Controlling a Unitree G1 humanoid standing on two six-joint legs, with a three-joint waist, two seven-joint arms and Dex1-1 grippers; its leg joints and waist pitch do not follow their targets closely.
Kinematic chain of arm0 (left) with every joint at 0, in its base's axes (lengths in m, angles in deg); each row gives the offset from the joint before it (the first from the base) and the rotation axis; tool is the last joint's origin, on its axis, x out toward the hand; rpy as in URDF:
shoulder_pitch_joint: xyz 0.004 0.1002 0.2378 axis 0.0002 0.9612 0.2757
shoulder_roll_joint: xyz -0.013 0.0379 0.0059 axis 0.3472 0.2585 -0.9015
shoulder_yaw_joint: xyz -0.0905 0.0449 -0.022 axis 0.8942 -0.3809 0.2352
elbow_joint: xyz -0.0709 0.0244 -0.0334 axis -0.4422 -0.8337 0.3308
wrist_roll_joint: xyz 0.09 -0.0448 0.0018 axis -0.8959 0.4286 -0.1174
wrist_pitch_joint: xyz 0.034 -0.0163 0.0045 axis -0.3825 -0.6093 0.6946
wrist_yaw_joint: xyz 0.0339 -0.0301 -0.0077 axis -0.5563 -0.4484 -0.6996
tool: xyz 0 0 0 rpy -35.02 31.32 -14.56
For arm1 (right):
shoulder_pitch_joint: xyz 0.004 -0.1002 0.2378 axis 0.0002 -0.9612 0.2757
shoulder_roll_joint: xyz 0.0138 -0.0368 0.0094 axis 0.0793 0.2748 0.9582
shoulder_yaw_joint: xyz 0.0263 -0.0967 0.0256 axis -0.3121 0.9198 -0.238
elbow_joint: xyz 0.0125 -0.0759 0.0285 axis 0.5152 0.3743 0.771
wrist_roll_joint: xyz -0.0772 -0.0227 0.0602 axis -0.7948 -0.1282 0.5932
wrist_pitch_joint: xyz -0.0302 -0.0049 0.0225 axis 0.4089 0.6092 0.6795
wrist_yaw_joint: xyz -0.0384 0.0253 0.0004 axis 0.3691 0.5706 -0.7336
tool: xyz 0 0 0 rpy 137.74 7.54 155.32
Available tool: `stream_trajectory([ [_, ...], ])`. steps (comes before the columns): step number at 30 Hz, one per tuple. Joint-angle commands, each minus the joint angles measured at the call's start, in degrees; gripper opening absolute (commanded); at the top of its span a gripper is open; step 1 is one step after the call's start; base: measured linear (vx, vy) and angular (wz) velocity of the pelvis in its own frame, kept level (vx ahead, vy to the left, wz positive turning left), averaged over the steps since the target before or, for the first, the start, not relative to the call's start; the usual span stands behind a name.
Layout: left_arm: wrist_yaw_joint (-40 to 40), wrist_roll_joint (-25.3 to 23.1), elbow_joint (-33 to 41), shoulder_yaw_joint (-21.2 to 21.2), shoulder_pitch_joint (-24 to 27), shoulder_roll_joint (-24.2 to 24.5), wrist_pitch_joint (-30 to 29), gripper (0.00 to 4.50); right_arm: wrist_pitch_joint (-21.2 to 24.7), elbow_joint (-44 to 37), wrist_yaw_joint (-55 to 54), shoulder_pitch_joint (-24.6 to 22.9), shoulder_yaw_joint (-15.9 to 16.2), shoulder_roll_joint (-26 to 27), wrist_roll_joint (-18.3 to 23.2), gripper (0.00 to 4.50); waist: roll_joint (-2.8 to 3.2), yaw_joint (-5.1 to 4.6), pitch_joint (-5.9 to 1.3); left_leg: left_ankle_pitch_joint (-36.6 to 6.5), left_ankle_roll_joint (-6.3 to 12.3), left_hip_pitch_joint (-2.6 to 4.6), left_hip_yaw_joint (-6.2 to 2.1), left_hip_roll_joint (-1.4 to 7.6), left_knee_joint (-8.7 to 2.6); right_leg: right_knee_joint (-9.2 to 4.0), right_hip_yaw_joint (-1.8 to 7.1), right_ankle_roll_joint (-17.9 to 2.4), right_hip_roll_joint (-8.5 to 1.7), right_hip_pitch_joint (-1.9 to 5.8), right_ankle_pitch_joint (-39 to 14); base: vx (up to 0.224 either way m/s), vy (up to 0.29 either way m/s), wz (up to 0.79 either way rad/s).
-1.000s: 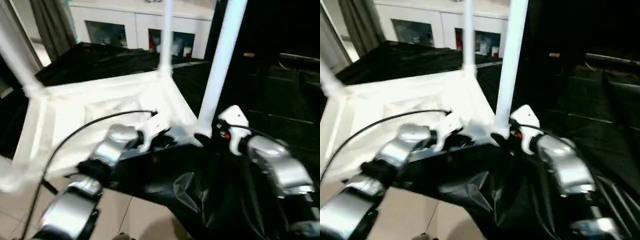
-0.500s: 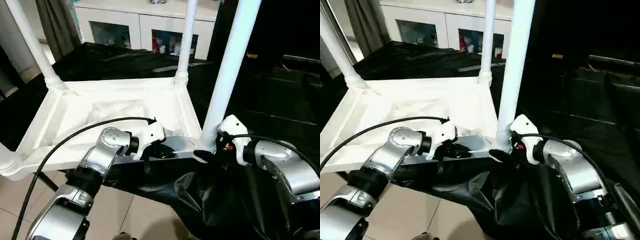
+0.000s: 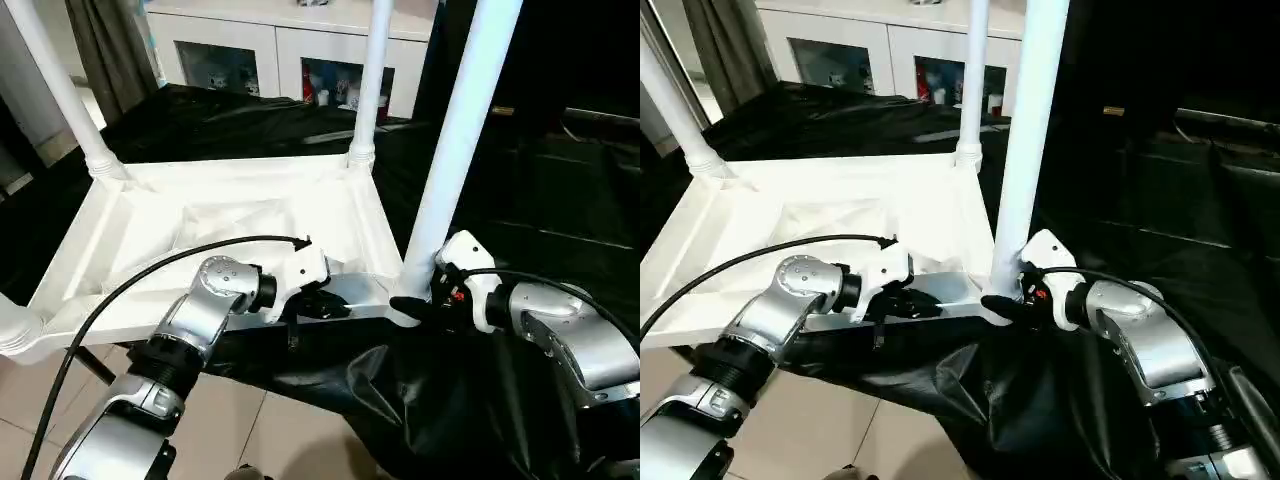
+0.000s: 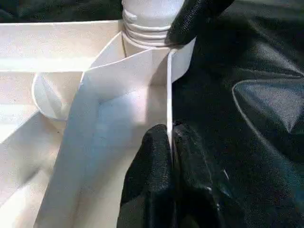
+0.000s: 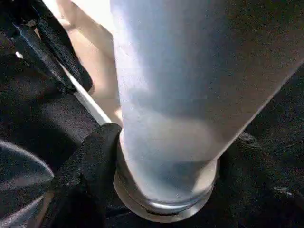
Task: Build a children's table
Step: Rotate leg to tighten
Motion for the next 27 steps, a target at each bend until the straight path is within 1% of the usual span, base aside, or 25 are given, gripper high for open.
stream_trajectory([
  [1,1.1,3.4,4.2,0.6,-1.1,-1.2,0.8,0.0,0.4,-1.6,0.6,0.1,-0.1,0.6,1.0,2.75,-0.87,-0.11,-3.97,-12.2,3.19,0.39,0.04,1.05,-3.88,-4.04,2.43,-9.1,-2.9,3.48,-19.6,0.0,0.0,0.0],
  [4,1.1,3.4,4.4,0.5,-0.9,-1.2,0.7,0.0,0.4,-1.5,0.4,0.1,-0.5,1.1,1.3,2.71,-0.88,-0.1,-4.04,-11.9,3.17,0.39,0.05,1.03,-3.84,-3.99,2.44,-9.1,-2.92,3.49,-19.4,0.0,0.0,0.0],
  [7,0.7,3.3,4.2,0.6,-0.9,-1.3,0.6,0.0,0.1,-0.8,-0.5,0.2,-0.8,1.7,1.2,2.71,-0.87,-0.08,-4.14,-11.3,3.22,0.38,0.05,1.06,-3.8,-3.77,2.47,-9.5,-2.88,3.51,-17.9,0.0,0.0,0.0],
  [8,-1.2,2.4,3.1,0.7,-1.3,-1.8,0.2,0.0,-0.1,0.6,-3.3,0.5,-1.7,3.3,0.9,2.7,-0.99,-0.12,-4.18,-11.1,3.21,0.37,0.08,1.07,-3.78,-3.75,2.47,-9.6,-2.9,3.5,-17.6,0.0,0.0,0.0],
  [10,-5.6,0.9,0.7,1.1,-2.3,-3.2,-0.8,0.0,-0.3,3.0,-8.3,0.9,-3.2,6.3,0.4,2.7,-0.98,-0.31,-4.15,-10.9,2.79,0.25,0.06,0.97,-3.82,-3.72,2.39,-9.6,-2.88,3.52,-17.9,0.0,0.0,0.0],
  [11,-9.2,0.0,-1.4,1.4,-3.2,-4.6,-1.5,0.0,-0.3,4.6,-12.0,1.1,-3.7,8.8,-0.3,2.7,-1.0,-0.48,-4.24,-10.9,2.42,0.36,0.03,0.89,-3.77,-3.84,2.32,-9.4,-2.91,3.49,-18.4,0.0,0.0,0.0],
  [12,-11.7,-0.7,-2.9,1.6,-4.0,-5.7,-1.9,0.0,-0.4,5.8,-14.7,1.3,-3.9,10.5,-0.9,2.7,-1.02,-0.72,-4.22,-11.0,2.18,0.36,0.1,0.75,-3.71,-3.99,2.3,-9.2,-2.82,3.39,-18.9,0.0,0.0,0.0],
  [13,-13.6,-1.3,-4.1,1.6,-4.5,-6.4,-2.2,0.0,-0.6,6.8,-17.2,1.5,-4.0,12.0,-1.5,2.7,-0.91,-0.8,-4.28,-10.8,2.05,0.16,0.07,0.68,-3.68,-3.82,2.33,-9.2,-2.89,3.49,-18.8,0.0,0.0,0.0],
  [14,-15.4,-1.9,-5.2,1.5,-5.1,-7.2,-2.4,0.0,-0.8,7.9,-19.5,1.7,-4.1,13.4,-2.2,2.7,-0.89,-1.11,-4.24,-11.1,1.59,0.34,0.07,0.66,-3.75,-4.05,2.28,-9.1,-2.78,3.26,-19.4,0.0,0.0,0.0],
  [15,-18.6,-2.6,-7.3,1.7,-6.1,-8.6,-3.1,0.0,-0.9,10.0,-24.2,2.3,-4.9,16.2,-3.0,2.7,-1.01,-1.34,-4.29,-11.1,1.32,0.33,0.07,0.51,-3.72,-4.17,2.25,-8.8,-2.79,3.36,-19.8,0.0,0.0,0.0],
  [16,-21.8,-3.1,-9.4,1.9,-7.3,-10.1,-4.0,0.0,-1.4,12.7,-29.3,3.2,-6.1,19.2,-3.4,2.7,-0.86,-1.24,-4.33,-11.0,1.28,0.37,-0.02,0.51,-3.72,-4.11,2.23,-8.7,-2.89,3.48,-19.8,0.0,0.0,0.0],
  [17,-22.2,-3.1,-9.7,1.9,-7.4,-10.3,-4.0,0.0,-1.5,13.1,-29.9,3.3,-6.2,19.6,-3.4,2.7,-0.85,-1.49,-4.05,-12.0,1.21,0.42,0.09,0.4,-3.82,-4.46,2.21,-8.3,-2.78,3.26,-21.5,0.0,0.0,0.0],
  [18,-30.1,-3.7,-15.6,2.7,-10.9,-14.1,-4.5,0.0,-4.7,20.9,-41.9,6.2,-9.3,26.8,-3.9,2.7,-0.75,-1.43,-4.15,-12.4,1.12,0.58,0.09,0.32,-3.75,-4.61,2.17,-7.9,-2.89,3.25,-22.4,0.0,0.0,0.0],
  [19,-30.4,-3.7,-15.8,2.7,-11.0,-14.3,-4.5,0.0,-4.8,21.2,-42.3,6.3,-9.4,27.1,-3.9,2.7,-0.57,-1.81,-3.98,-14.0,0.38,0.93,0.09,0.17,-3.74,-5.12,2.1,-7.5,-3.02,2.64,-25.6,0.0,0.0,0.0],
  [20,-32.9,-4.1,-18.0,3.0,-12.4,-15.5,-3.9,0.0,-6.1,23.7,-45.3,7.4,-10.5,29.3,-4.0,2.7,-0.73,-1.71,-4.09,-14.3,0.37,0.9,-0.06,0.09,-3.83,-5.4,1.83,-6.4,-2.94,3.08,-27.1,0.0,0.0,0.0],
  [21,-33.9,-4.3,-18.8,3.1,-13.0,-16.0,-3.6,0.0,-6.6,24.5,-45.8,7.9,-10.8,30.4,-3.8,2.7,-0.38,-1.56,-3.96,-14.9,0.68,1.15,-0.09,0.21,-3.88,-5.66,1.84,-6.0,-2.9,2.86,-27.3,0.0,0.0,0.0],
  [22,-34.4,-4.4,-19.3,3.2,-13.3,-16.3,-3.4,0.0,-6.9,24.9,-46.1,8.2,-11.0,30.9,-3.7,2.7,-0.39,-1.61,-3.94,-15.2,0.93,1.09,-0.06,0.26,-3.95,-5.75,1.85,-5.9,-2.81,2.9,-26.9,0.0,0.0,0.0],
  [23,-34.7,-4.6,-19.8,3.2,-13.9,-16.6,-2.7,0.0,-7.8,25.1,-46.2,8.7,-10.8,31.8,-4.1,2.7,-0.35,-1.48,-4.08,-15.3,1.17,1.15,-0.16,0.4,-4.09,-5.62,1.77,-6.0,-2.83,3.06,-25.5,0.0,0.0,0.0],
  [24,-34.7,-4.6,-19.8,3.2,-13.9,-16.6,-2.7,0.0,-7.8,25.1,-46.2,8.7,-10.8,31.8,-4.1,2.7,-0.41,-1.58,-3.98,-15.6,1.28,1.07,-0.17,0.41,-4.17,-5.58,1.79,-6.1,-2.73,3.03,-24.9,0.0,0.0,0.0],
  [25,-34.1,-4.6,-19.7,3.3,-14.1,-16.7,-2.2,0.0,-8.5,24.6,-46.0,9.1,-10.9,32.1,-4.3,2.7,-0.39,-1.62,-4.02,-15.7,1.36,0.82,-0.29,0.4,-4.3,-5.37,1.75,-6.3,-2.74,3.41,-24.0,0.0,0.0,0.0],
  [26,-33.9,-4.6,-19.7,3.3,-14.1,-16.7,-2.0,0.0,-8.8,24.4,-46.0,9.2,-11.0,32.2,-4.4,2.7,-0.46,-1.54,-4.13,-15.5,1.49,0.88,-0.23,0.46,-4.26,-5.23,1.89,-6.6,-2.8,3.36,-22.8,0.0,0.0,0.0],
  [27,-33.4,-4.6,-19.6,3.2,-14.0,-16.6,-1.3,0.0,-9.6,24.1,-45.4,9.3,-11.3,32.1,-4.2,3.05,-0.56,-1.53,-4.12,-15.1,1.72,0.74,-0.19,0.39,-4.25,-5.07,1.93,-7.0,-2.8,3.5,-22.0,0.0,0.0,0.0],
])
